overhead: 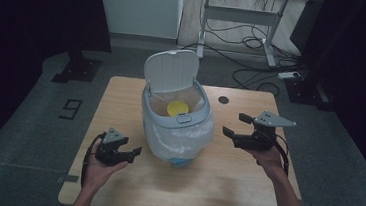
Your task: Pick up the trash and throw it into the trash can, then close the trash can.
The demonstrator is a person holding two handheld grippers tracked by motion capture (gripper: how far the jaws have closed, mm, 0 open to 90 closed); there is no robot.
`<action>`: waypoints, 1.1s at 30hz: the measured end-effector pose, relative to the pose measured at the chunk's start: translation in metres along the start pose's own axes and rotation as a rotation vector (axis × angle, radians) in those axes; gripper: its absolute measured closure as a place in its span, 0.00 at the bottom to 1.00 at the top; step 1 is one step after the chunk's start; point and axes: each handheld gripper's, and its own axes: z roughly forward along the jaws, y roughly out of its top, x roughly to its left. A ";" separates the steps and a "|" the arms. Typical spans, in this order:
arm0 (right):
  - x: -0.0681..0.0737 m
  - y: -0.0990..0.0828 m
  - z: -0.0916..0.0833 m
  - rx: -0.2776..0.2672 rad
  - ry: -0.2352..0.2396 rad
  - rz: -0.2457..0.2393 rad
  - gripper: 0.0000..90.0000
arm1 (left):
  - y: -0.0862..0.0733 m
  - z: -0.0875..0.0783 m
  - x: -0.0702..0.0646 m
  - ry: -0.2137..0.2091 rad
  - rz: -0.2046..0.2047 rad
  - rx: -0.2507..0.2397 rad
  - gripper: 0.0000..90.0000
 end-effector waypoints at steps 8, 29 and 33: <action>-0.002 -0.030 -0.005 0.010 -0.034 -0.006 0.19 | 0.000 0.001 0.000 0.000 -0.003 0.001 0.37; -0.004 -0.062 -0.005 0.028 -0.048 0.023 0.19 | 0.002 -0.005 0.004 -0.004 -0.020 -0.022 0.35; -0.005 -0.068 -0.008 0.040 -0.057 0.026 0.19 | 0.006 -0.010 0.007 -0.020 -0.038 -0.036 0.34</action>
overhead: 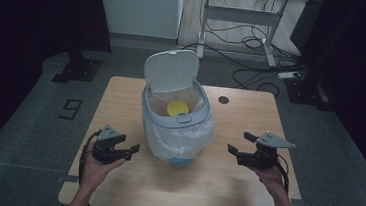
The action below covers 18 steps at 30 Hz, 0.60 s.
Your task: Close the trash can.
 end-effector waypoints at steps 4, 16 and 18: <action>-0.002 -0.005 -0.005 0.006 -0.010 0.011 0.19 | 0.012 -0.014 0.004 -0.023 -0.029 -0.053 0.33; -0.001 -0.022 -0.008 0.035 -0.007 0.022 0.19 | 0.043 -0.031 0.002 -0.021 0.010 -0.111 0.31; -0.001 -0.025 -0.008 0.043 -0.006 0.022 0.19 | 0.053 -0.036 0.001 -0.017 0.026 -0.126 0.31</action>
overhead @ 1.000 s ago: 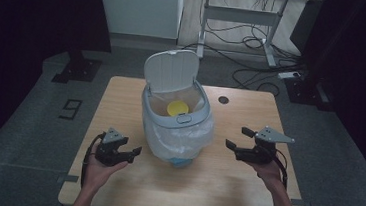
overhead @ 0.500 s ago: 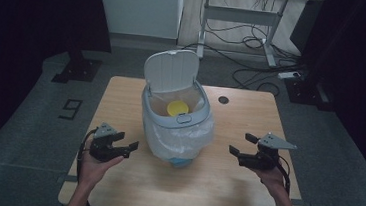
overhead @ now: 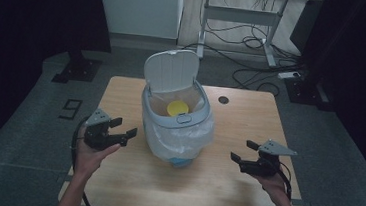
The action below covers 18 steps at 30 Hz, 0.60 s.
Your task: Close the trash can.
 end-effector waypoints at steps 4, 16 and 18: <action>0.000 -0.004 0.000 0.013 -0.001 0.003 0.19 | 0.009 -0.002 -0.001 0.002 0.018 -0.009 0.31; -0.008 -0.029 0.003 0.077 -0.026 0.051 0.19 | 0.039 0.002 -0.003 -0.008 0.058 -0.040 0.29; -0.009 -0.032 0.004 0.088 -0.029 0.055 0.19 | 0.043 0.003 -0.003 -0.011 0.064 -0.044 0.29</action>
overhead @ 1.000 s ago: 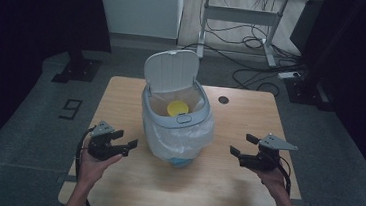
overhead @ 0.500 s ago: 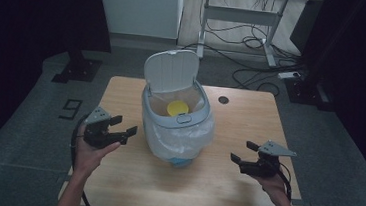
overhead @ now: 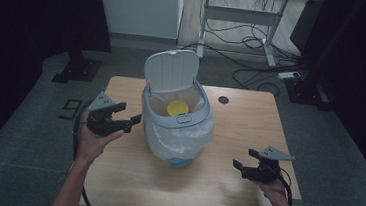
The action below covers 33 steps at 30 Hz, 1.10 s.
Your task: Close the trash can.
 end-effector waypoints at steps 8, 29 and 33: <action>0.002 -0.003 0.001 0.017 0.000 -0.011 0.19 | 0.014 0.005 0.001 -0.006 -0.005 -0.006 0.29; -0.005 -0.011 0.001 0.037 -0.019 0.022 0.19 | 0.039 0.017 0.012 0.003 0.021 -0.038 0.29; -0.006 -0.012 0.002 0.046 -0.024 0.016 0.19 | 0.044 0.018 0.018 0.008 0.021 -0.039 0.29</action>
